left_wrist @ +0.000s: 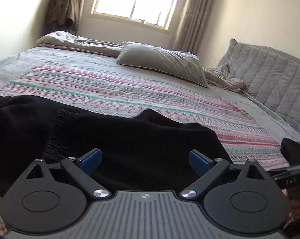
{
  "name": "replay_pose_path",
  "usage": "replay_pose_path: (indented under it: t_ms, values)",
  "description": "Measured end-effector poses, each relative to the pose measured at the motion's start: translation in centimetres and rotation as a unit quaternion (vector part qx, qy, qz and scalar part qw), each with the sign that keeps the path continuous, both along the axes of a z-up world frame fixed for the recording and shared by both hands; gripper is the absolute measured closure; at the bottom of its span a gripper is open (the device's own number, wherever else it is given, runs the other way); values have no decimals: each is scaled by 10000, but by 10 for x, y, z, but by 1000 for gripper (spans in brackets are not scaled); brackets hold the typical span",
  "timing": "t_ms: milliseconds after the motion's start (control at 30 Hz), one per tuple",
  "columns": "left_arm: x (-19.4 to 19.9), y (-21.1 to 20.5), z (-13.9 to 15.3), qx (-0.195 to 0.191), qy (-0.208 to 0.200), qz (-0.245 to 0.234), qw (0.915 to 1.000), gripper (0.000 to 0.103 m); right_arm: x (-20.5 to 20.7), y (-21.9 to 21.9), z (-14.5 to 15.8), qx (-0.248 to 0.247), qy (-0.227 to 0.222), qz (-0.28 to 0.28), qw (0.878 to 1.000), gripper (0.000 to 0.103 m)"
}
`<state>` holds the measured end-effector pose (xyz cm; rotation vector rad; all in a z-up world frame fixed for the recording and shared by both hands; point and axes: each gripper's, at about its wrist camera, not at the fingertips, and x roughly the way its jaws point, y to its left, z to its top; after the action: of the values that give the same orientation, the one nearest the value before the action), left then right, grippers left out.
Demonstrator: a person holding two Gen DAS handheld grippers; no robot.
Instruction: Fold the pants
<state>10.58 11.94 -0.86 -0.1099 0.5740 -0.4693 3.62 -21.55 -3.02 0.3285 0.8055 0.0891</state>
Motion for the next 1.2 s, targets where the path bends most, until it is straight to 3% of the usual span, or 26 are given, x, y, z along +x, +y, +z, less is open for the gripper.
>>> replay_pose_path:
  t_ms: [133,267,300,433,533,600,633,900,1033,1133,1200]
  values:
    - [-7,-36,-14,257,20,-631,9977,0,-7,-13,-8,621,272,-153,9976,20]
    - [-12,-64,-33,795,-44,-1119,9905,0,-14,-22,-14,1138,419,-159,9925,23]
    - [-14,-67,-38,939,-10,-1199,9883,0,-16,-24,-15,1225,443,-161,9913,26]
    - [-25,-73,-53,1364,64,-1450,9800,0,-25,-27,-17,1415,540,-109,9884,54]
    - [-33,-75,-54,1734,74,-1843,9674,0,-29,-28,-21,1627,642,-20,9846,65]
    - [-46,-79,-53,1946,-241,-1920,9616,0,-30,-28,-22,1658,652,20,9840,68]
    - [-50,-81,-51,1949,-339,-1970,9602,0,-30,-27,-23,1705,662,45,9831,73]
    - [-73,-101,-44,1770,-1232,-2321,9485,1,-33,-29,-4,2030,303,20,9787,75]
    - [-71,-123,-45,1673,-1180,-2258,9524,4,-28,-29,3,2264,168,20,9739,75]
    - [-67,-141,-52,1834,-1164,-2165,9518,10,-22,-31,6,2410,94,77,9705,75]
    - [-66,-148,-56,2000,-1196,-1986,9520,21,-20,-32,8,2509,42,128,9679,75]
